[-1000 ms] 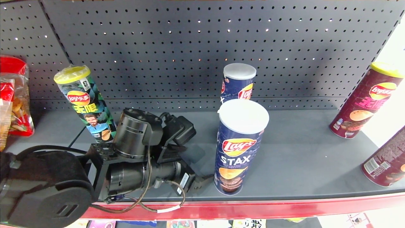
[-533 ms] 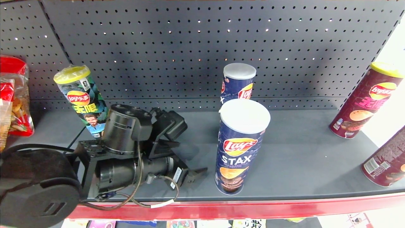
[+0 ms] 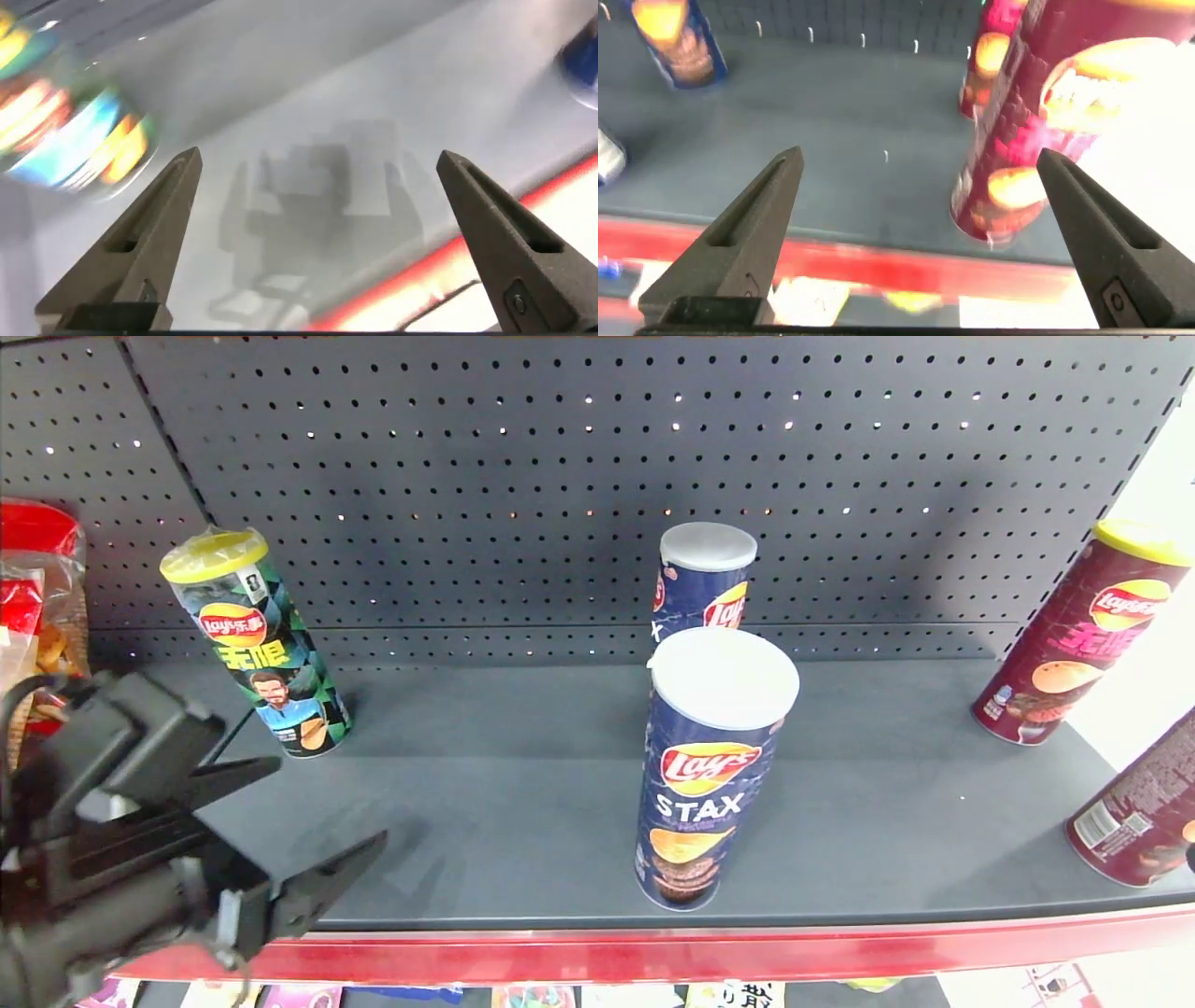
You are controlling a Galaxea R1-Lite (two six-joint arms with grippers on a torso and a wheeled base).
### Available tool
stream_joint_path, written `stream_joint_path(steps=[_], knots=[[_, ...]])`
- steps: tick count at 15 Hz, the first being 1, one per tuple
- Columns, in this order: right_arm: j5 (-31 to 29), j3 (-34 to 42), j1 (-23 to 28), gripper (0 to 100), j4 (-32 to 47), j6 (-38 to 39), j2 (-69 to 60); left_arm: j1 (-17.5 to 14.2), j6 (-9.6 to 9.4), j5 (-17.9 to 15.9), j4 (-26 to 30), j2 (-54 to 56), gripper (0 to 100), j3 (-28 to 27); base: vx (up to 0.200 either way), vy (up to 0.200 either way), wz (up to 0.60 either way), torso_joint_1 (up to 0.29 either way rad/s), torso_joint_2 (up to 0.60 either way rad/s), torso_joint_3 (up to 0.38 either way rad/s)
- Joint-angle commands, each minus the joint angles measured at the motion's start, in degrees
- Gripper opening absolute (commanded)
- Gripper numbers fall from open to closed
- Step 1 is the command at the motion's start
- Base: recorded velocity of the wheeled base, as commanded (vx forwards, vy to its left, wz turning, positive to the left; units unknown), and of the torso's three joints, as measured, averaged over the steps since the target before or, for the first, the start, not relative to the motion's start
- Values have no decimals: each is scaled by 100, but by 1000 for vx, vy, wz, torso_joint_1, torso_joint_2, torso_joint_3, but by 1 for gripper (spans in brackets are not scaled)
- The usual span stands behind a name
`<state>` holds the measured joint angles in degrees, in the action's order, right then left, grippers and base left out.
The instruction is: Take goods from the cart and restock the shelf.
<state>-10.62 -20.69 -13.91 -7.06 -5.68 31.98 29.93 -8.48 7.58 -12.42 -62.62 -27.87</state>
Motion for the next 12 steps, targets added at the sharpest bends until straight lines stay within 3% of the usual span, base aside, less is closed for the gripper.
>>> stream_joint_path(steps=[1,4,7,12], knots=[[7,-313,-15,100,636,-100,-455,-646,-57,296,1198,2070,100,387,0,0,0,0,0,0],[25,-436,-15,100,1409,-170,-974,-927,-66,296,1673,2676,100,396,0,0,0,0,0,0],[-10,-410,2,100,1462,-179,-904,-1112,-417,323,1638,2676,100,352,0,0,0,0,0,0],[-28,-339,11,100,1725,-267,-1079,-1209,-444,323,1647,2685,100,370,0,0,0,0,0,0]])
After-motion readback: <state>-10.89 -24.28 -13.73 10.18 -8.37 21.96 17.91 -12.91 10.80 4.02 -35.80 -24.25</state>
